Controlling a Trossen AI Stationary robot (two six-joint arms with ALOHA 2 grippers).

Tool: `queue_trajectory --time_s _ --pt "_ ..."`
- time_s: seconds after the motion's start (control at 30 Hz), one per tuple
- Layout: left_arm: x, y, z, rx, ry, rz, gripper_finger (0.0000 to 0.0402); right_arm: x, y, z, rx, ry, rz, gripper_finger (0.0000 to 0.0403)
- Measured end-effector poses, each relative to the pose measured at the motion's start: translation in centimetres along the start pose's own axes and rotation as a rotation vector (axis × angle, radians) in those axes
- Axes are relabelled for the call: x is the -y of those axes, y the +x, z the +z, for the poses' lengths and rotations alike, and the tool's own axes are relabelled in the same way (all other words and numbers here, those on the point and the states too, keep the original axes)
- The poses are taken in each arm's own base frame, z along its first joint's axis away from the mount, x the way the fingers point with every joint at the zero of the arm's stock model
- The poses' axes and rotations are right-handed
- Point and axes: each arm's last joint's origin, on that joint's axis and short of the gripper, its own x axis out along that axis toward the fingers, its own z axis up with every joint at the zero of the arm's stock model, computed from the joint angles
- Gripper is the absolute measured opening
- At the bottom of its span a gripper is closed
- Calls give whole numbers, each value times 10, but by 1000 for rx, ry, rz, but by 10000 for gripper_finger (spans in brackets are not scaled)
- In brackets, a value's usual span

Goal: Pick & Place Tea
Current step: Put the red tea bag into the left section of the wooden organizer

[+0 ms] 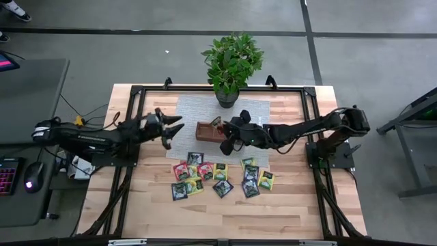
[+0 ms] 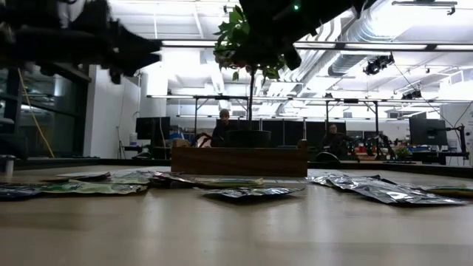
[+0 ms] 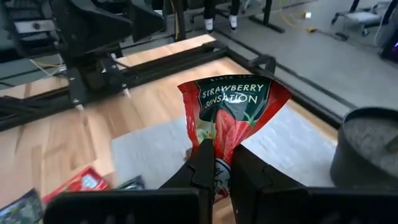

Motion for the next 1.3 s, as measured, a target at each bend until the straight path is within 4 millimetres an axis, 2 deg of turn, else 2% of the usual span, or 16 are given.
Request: queue_trajectory --time_s 0.3,0.53,1.3 --pt "14 64 16 -79 4 -36 170 2 3 9 66 -87 43 19" --pt "21 92 17 -104 -50 -55 170 2 2 11 87 -131 15 19" --pt "22 96 21 -75 -135 -57 170 2 3 14 108 -178 49 19"
